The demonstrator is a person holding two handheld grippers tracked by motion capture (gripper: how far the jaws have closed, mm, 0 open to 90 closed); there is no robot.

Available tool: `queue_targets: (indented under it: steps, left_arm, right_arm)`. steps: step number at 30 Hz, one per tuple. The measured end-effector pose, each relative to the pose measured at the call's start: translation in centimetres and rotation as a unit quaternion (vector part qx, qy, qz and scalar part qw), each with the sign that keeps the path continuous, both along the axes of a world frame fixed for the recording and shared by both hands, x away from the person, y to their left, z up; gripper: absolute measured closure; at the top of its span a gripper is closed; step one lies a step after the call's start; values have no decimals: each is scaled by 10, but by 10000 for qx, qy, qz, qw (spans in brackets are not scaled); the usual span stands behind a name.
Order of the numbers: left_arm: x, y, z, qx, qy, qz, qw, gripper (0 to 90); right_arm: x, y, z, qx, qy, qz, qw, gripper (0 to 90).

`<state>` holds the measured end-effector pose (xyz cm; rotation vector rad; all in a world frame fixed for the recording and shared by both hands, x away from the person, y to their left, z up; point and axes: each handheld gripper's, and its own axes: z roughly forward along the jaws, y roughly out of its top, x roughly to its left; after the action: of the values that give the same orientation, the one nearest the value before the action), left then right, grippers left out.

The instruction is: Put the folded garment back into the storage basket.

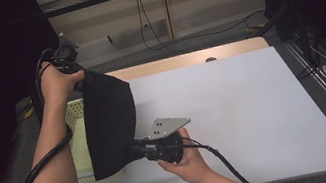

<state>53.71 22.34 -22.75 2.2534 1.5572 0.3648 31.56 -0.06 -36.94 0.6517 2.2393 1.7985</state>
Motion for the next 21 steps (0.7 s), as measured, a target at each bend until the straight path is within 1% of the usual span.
queue_targets:
  steps: [1,3,9,21]
  left_arm:
    - [0,0,0,21,-1,4,10000,817]
    - [0,1,1,-11,7,21,10000,817]
    - [2,5,1,-8,15,16,10000,817]
    - [3,14,3,-12,-12,57,10000,817]
  right_arm:
    - [0,1,1,8,-15,13,10000,828]
    - [0,2,2,11,-9,27,10000,828]
    - [1,7,5,4,-22,73,10000,827]
    - [5,15,4,4,-1,128,9999,827]
